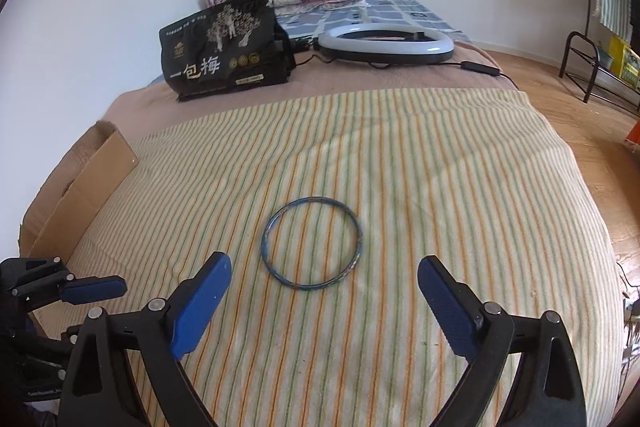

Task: Organize jewelry
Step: 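Grasp the pearl earring with the left gripper while the right gripper grasps the blue bangle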

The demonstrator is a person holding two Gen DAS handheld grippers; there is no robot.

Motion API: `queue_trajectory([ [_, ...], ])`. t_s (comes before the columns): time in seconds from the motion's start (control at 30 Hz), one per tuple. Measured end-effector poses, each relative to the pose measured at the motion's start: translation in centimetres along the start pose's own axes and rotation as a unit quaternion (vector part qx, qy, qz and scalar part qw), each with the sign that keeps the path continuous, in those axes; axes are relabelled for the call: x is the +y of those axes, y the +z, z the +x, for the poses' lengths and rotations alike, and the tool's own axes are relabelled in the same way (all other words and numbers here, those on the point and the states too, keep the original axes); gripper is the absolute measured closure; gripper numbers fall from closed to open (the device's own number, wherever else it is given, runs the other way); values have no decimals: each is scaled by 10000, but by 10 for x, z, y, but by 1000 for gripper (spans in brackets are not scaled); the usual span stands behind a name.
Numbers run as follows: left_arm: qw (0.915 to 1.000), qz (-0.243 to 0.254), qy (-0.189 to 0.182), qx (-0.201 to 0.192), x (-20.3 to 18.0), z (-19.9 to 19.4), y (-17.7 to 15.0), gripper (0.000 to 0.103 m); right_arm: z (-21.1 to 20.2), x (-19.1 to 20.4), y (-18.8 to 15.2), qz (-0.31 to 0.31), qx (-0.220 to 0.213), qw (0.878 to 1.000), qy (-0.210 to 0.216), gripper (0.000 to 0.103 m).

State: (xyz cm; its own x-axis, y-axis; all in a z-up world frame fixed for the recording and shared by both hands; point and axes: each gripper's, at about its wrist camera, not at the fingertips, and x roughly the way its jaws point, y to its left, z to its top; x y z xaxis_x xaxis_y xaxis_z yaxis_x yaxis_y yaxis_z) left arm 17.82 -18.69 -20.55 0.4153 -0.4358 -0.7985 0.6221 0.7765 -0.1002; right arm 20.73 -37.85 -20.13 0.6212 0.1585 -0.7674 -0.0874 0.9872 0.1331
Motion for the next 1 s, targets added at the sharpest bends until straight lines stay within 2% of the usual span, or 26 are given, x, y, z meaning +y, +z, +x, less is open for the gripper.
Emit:
queue_trajectory([
  [0.13,10000,-52,-65,47,0,9,1,80,10,5,1,-100,97,9999,54,9],
  [0.4,10000,-12,-37,91,-3,23,4,81,24,8,1,-154,199,9997,29,11],
  [0.47,9999,-4,18,112,-3,26,4,88,27,10,2,-175,222,9996,30,11],
  [0.63,9999,-34,15,119,-1,29,3,89,35,14,3,-298,324,9990,-22,12],
  [0.8,9999,-16,59,97,1,31,3,94,42,17,6,-387,384,9985,-108,13],
  [1.0,9999,-12,74,66,1,30,1,96,47,20,7,-458,414,9977,-270,24],
])
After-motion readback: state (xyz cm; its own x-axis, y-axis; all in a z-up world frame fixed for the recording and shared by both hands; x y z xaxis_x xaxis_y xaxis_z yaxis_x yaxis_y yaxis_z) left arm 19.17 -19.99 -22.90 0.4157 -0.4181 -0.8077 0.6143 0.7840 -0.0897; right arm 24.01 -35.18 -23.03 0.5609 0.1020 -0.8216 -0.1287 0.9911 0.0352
